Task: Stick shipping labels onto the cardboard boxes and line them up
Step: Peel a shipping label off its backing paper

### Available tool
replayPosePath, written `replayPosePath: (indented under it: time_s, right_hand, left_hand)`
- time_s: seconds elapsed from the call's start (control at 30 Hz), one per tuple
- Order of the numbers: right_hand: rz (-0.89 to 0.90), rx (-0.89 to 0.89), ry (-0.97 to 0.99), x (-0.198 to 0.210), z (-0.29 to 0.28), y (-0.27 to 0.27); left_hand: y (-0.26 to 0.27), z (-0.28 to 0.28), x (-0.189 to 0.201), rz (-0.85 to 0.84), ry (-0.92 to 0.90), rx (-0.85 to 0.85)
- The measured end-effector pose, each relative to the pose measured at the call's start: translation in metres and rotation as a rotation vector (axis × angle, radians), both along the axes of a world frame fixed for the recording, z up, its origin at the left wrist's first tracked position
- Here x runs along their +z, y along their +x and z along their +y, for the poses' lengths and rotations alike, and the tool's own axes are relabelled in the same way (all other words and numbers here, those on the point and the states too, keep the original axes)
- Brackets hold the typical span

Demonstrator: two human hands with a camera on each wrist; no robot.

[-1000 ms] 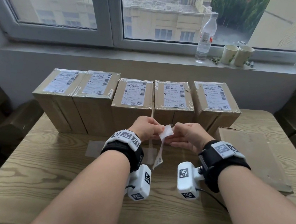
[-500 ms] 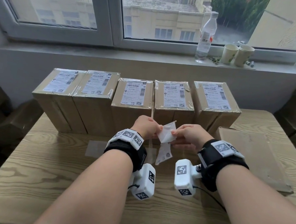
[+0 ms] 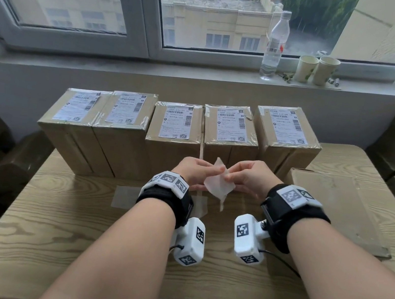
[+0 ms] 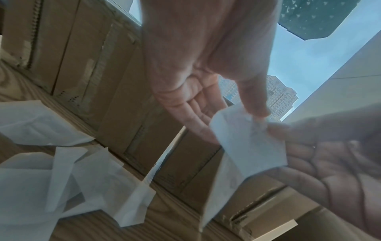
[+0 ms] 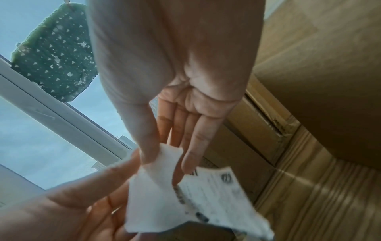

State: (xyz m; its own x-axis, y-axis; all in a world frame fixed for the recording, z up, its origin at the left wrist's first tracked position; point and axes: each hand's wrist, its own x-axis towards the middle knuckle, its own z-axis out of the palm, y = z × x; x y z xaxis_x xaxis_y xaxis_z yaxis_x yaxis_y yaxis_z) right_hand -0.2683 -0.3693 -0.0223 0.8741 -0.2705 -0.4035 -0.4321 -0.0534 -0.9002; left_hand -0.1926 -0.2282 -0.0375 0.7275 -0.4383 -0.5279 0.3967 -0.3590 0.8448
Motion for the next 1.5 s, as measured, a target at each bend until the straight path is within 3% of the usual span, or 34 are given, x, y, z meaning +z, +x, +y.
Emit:
replayPosePath:
  time_s: [0.17,0.43,0.6,0.9,1.2,1.5]
  right_hand:
    - [-0.003,-0.009,0.136,0.003,0.001,-0.002]
    - [0.057,0.045,0.318,0.006,0.006,-0.002]
    - [0.028,-0.003,0.153,0.005,0.003,0.000]
    - [0.049,-0.058,0.168,0.008,0.006,0.004]
    - [0.177,-0.238,0.095,0.011,0.010,0.010]
    - [0.139,-0.338,0.081,0.011,0.007,0.009]
  left_hand:
    - [0.002,-0.001,-0.004,-0.117,-0.001,0.045]
    - [0.001,-0.004,0.001,-0.126,-0.054,-0.006]
    - [0.003,-0.003,-0.003,-0.068,-0.122,0.005]
    - [0.004,-0.002,-0.010,0.101,-0.248,0.092]
    - [0.010,-0.012,-0.025,-0.112,-0.065,0.173]
    - [0.025,0.010,-0.039,-0.141,0.044,0.209]
